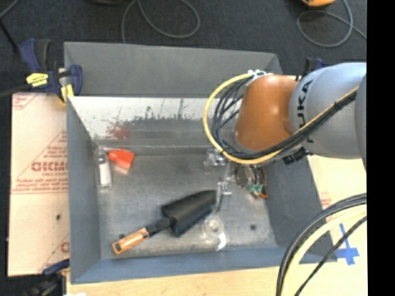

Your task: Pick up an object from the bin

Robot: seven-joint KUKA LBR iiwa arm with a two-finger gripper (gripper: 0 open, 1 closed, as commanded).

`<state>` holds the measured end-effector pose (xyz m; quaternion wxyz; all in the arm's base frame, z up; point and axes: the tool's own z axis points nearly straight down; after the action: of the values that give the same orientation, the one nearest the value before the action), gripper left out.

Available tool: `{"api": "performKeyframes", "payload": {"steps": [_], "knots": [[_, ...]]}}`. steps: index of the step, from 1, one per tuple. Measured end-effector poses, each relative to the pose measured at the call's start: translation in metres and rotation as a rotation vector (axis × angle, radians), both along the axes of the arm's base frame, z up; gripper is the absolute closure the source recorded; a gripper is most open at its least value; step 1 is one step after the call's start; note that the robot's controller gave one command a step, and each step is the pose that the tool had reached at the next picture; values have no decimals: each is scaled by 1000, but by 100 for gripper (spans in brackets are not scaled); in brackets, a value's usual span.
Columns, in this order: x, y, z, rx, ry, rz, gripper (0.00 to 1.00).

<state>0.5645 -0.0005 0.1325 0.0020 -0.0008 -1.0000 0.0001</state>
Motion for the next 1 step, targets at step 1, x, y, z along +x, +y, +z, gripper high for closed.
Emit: {"api": "performKeyframes", "payload": {"steps": [1], "knots": [[1, 0, 4, 0, -7, 0, 0]]}}
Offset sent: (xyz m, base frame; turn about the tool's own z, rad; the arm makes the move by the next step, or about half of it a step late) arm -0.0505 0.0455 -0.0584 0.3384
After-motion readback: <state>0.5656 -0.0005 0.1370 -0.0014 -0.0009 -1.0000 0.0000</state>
